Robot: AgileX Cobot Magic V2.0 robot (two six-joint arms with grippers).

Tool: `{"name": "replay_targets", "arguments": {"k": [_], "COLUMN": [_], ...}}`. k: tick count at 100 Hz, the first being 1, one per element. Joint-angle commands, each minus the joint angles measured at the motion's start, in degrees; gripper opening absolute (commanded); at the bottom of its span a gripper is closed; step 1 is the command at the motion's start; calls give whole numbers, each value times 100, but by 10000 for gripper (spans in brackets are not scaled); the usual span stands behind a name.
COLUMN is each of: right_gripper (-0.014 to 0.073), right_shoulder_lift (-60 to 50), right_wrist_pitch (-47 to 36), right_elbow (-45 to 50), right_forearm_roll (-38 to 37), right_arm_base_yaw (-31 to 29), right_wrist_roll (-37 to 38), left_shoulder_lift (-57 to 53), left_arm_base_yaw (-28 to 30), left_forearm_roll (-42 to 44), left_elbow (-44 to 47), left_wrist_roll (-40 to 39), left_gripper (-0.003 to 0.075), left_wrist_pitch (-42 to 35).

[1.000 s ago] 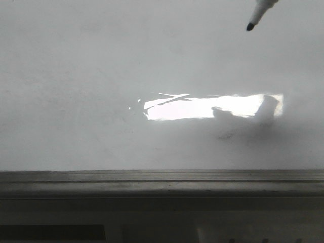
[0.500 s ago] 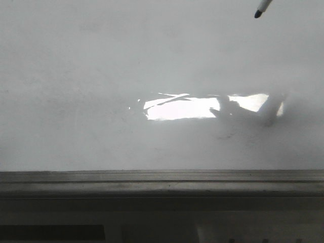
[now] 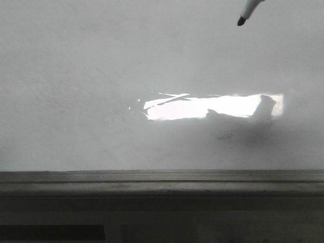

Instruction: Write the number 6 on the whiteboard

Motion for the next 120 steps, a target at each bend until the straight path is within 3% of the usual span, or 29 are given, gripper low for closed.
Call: {"name": "replay_targets", "arguments": {"k": [1, 22, 44, 53, 75, 81, 86, 92, 112, 120], "right_gripper": [-61, -61, -61, -61, -61, -61, -61, -61, -61, -60], "right_shoulder_lift": [28, 17, -31, -29, -18, -29, -29, -29, -30, 36], "right_wrist_pitch": [137, 386, -365, -458, -1254, -1469, -1616, -1856, -2974, -3279], "right_elbow": [-182, -182, -182, -182, -182, -182, -182, -182, -182, -182], "right_forearm_roll": [216, 143, -1394, -2107, -1892, -2221, -2934, -4065, -9737, -11161], "right_arm_base_yaw": [2, 2, 96, 402, 1297, 1475, 1607, 1744, 2004, 1983], "right_wrist_roll": [-57, -57, 586, 1042, 1067, 1243, 1980, 3577, 9935, 11159], "left_shoulder_lift": [25, 25, 25, 25, 25, 25, 25, 25, 25, 25], "left_arm_base_yaw": [20, 20, 20, 20, 20, 20, 20, 20, 20, 20], "left_forearm_roll": [-58, -58, -58, -58, -58, -58, -58, -58, -58, -58], "left_elbow": [-155, -155, -155, -155, -155, -155, -155, -155, -155, -155], "left_wrist_roll": [-54, -54, -54, -54, -54, -54, -54, -54, -54, -54], "left_gripper": [-20, -20, -20, -20, -20, -20, -20, -20, -20, -20], "left_wrist_pitch": [40, 40, 40, 40, 49, 49, 49, 49, 49, 49]}}
